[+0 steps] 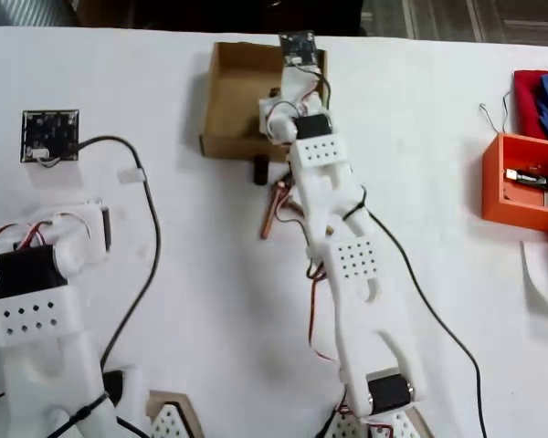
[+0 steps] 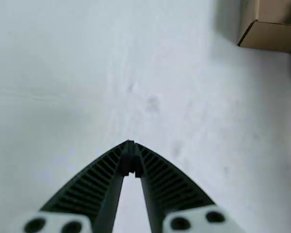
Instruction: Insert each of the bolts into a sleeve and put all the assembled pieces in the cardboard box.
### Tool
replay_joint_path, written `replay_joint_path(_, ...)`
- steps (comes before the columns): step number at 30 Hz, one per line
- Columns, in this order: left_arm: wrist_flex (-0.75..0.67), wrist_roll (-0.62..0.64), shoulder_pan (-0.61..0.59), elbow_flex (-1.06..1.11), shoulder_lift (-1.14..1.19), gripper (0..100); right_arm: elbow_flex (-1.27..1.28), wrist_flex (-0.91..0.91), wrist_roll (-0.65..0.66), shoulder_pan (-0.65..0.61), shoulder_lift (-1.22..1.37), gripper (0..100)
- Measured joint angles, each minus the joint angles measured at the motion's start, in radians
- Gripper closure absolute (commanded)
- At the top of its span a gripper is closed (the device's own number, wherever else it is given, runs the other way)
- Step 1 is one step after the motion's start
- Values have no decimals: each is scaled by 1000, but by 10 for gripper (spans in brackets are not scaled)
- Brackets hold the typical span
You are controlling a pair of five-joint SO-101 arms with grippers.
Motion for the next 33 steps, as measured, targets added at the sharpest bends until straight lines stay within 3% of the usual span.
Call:
replay_joint_path(7, 0, 0, 0, 0, 0, 975, 6, -2, -5, 0, 0, 967)
replay_joint_path(11, 0, 0, 0, 0, 0, 975, 6, -2, -5, 0, 0, 896)
replay_joint_path(27, 0, 0, 0, 0, 0, 975, -3, -11, -6, 0, -2, 894)
replay_joint_path(33, 0, 0, 0, 0, 0, 975, -143, 170, -6, 3, -78, 894)
